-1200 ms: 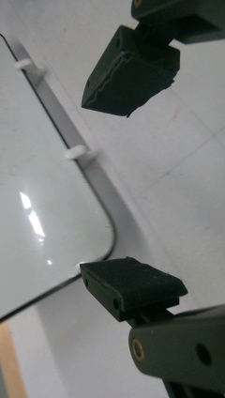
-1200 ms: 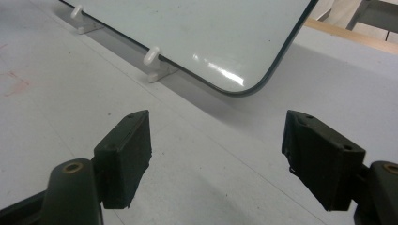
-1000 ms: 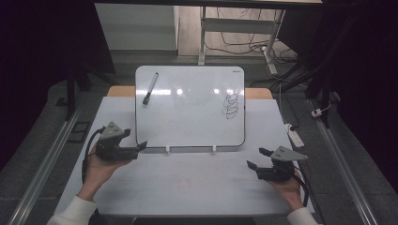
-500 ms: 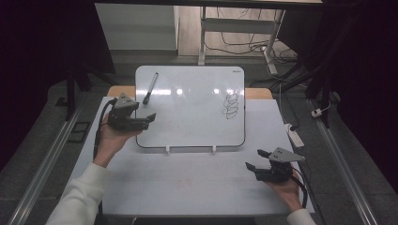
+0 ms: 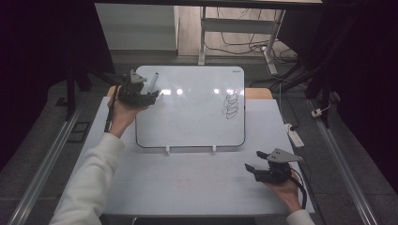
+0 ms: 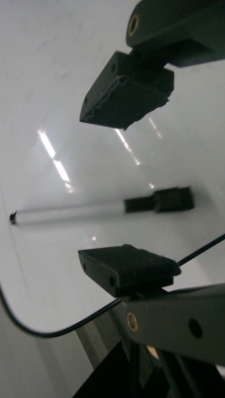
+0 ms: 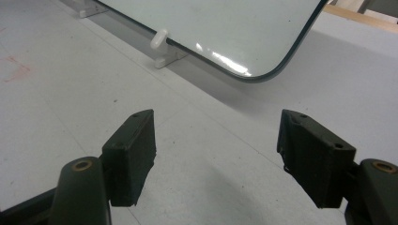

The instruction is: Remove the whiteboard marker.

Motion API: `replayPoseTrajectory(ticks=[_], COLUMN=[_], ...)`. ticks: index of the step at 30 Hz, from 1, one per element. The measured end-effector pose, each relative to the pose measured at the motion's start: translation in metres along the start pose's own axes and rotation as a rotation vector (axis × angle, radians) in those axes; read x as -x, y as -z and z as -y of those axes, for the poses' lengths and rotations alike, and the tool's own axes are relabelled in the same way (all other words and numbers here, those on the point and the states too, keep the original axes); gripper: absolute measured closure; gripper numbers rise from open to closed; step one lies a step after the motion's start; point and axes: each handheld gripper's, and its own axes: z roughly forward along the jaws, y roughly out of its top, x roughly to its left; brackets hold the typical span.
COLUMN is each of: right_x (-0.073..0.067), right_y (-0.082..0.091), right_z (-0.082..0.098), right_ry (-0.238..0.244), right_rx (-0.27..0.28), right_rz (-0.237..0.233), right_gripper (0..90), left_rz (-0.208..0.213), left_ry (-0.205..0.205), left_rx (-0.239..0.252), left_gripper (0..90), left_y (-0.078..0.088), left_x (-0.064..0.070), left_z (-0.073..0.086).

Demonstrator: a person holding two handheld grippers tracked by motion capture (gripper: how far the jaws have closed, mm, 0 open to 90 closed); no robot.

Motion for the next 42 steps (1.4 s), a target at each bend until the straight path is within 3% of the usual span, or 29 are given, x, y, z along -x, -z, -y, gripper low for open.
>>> replayPoseTrajectory(ticks=[6,10,22,26,27,30,35,42], right_x=[0.0,0.001,0.003,0.003,0.003,0.004,0.005,0.006], right_y=[0.0,0.001,0.002,0.001,0.001,0.001,0.002,0.004], right_z=[0.001,0.001,0.003,0.003,0.003,0.003,0.004,0.004], right_ry=[-0.011,-0.032,-0.032,-0.03,-0.03,-0.031,-0.035,-0.041], right_rx=[0.0,0.008,-0.003,-0.009,-0.009,-0.011,-0.01,-0.001], right_rz=[-0.003,-0.011,0.003,0.008,0.008,0.011,0.018,0.029], right_gripper=[28.7,28.8,29.0,29.1,29.1,29.1,29.3,29.6], left_rz=[-0.038,-0.07,-0.068,-0.081,-0.087,-0.076,-0.078,-0.035], left_ry=[0.006,-0.009,-0.039,-0.053,-0.058,-0.059,-0.066,-0.053], left_rx=[0.024,0.042,0.027,0.029,0.028,0.029,0.027,0.046], left_gripper=[36.5,44.6,61.5,75.0,75.0,80.9,81.7,81.8], left_y=[-0.015,-0.024,-0.038,-0.04,-0.04,-0.042,-0.043,-0.031], left_x=[-0.008,-0.011,-0.008,-0.004,-0.003,0.0,0.002,-0.001], left_z=[-0.008,-0.014,-0.016,-0.017,-0.017,-0.018,-0.018,-0.018])
